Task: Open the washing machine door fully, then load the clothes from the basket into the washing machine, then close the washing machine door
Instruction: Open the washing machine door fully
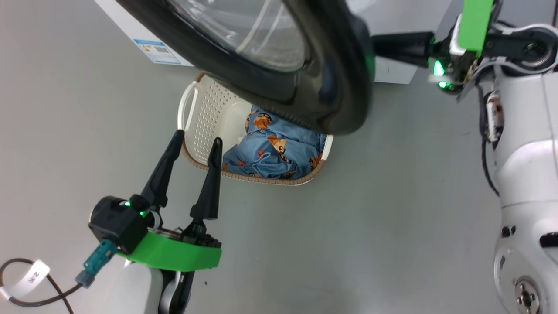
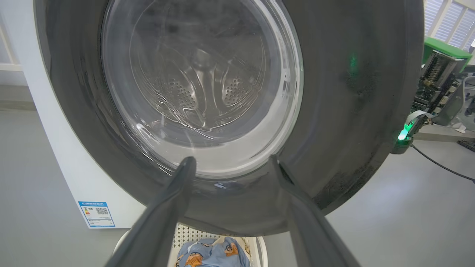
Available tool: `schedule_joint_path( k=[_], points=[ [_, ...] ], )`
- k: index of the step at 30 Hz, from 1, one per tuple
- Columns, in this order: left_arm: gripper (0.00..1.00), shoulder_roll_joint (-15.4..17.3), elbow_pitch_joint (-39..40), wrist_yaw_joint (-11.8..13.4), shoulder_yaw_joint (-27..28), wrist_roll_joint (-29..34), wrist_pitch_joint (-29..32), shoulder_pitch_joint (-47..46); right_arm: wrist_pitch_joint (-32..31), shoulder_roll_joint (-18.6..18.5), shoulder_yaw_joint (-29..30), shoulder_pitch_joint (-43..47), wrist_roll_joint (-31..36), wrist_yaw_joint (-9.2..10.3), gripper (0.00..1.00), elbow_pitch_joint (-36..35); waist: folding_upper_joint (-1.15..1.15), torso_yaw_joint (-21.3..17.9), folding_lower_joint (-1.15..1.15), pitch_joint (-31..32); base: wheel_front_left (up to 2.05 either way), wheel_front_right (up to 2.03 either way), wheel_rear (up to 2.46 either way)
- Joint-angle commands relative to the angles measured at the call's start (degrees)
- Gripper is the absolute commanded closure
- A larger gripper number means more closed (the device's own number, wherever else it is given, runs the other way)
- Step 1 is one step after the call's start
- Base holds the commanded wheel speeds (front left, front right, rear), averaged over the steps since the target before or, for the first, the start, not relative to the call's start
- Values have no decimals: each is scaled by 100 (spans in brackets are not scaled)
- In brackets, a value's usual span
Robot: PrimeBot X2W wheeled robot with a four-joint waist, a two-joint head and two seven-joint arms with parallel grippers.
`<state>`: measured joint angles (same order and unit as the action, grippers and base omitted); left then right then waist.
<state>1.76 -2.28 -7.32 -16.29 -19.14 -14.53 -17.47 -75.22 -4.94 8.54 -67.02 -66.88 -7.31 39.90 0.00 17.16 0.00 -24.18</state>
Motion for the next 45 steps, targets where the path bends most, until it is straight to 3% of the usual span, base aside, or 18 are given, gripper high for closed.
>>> schedule_joint_path(
  k=[1,12,31,45],
  points=[
    [0,112,178,-17,218,64,-47,126,-81,205,-260,150,-185,-18,100,-240,0,-11,0,50,0,0,0],
    [0,111,188,-17,292,68,-47,214,496,206,-1898,810,-1346,-18,100,-609,0,48,0,185,0,0,0],
    [0,111,157,-17,497,16,-47,329,1728,206,-4183,1125,-3031,-18,100,-645,0,315,0,331,0,0,0],
    [0,111,117,-17,785,79,-47,497,2362,68,-4552,1128,-3684,-18,100,-580,0,139,0,590,0,0,0]
  ],
)
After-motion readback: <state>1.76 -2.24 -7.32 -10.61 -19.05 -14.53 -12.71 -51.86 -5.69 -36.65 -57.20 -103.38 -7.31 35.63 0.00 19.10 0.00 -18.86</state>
